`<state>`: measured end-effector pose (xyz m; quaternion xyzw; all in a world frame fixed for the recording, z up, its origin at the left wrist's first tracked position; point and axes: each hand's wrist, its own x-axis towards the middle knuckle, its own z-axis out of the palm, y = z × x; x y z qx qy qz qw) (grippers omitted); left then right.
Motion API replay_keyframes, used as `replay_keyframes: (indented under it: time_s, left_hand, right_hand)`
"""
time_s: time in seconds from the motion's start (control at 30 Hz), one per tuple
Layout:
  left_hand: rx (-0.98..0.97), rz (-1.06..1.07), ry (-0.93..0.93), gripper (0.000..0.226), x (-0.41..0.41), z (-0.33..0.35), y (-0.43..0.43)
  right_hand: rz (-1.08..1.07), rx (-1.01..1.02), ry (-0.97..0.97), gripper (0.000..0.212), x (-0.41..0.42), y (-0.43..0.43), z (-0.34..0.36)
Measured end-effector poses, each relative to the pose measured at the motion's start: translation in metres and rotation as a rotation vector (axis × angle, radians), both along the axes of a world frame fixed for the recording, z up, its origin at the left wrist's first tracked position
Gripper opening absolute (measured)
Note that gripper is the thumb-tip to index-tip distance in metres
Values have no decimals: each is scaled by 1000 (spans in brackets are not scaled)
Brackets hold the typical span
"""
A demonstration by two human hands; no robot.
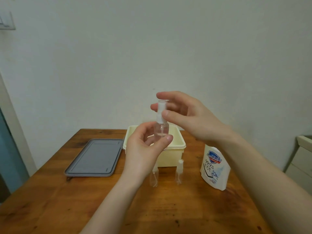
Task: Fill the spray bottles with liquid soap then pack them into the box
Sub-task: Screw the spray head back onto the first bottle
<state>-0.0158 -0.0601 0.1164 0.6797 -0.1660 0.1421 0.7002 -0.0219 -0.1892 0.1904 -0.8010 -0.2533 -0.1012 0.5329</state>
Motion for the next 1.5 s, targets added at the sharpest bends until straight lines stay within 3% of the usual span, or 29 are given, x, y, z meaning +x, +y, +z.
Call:
replay_keyframes:
  time_s: [0.2,0.33,0.43,0.5,0.63,0.77,0.87,0.93,1.1,1.33,1.5]
  left_hand:
    - [-55,-46,-12,39,2,19,-8]
    - [-13,-70,-70,29,-1,28,-18]
    - [-17,-89,-96,26,-5,32,-24]
    - [-23,-83,-104,29,-5,32,-27]
    - [-16,-68,-111,29,-7,30,-33]
    - [-21,-62,-112,31,-7,31,-30]
    - [-17,-41,-113,33,-7,29,-26]
    - [5,-39,-103,31,-7,27,-24]
    - [-40,-146,-53,26,-7,28,-14]
    - [32,118,-171,18,-4,22,-18]
    - [-20,-214,-34,22,-5,31,-3]
  right_hand:
    - [32,-13,-52,34,-3,-7,22]
    - [-206,-58,-197,29,0,-8,27]
    - [-104,-22,-29,44,-3,-21,30]
    - [-23,19,10,35,-8,-28,31]
    - [-219,-50,-140,29,-5,-23,25]
    - [-31,59,22,32,-7,-28,26]
    - [-119,25,-87,27,-5,-21,23]
    - [-157,-4,-98,35,-3,-13,20]
    - [102,11,78,34,-3,-19,24]
    - [-55,51,-78,18,0,6,13]
    - [46,59,108,22,2,-6,19]
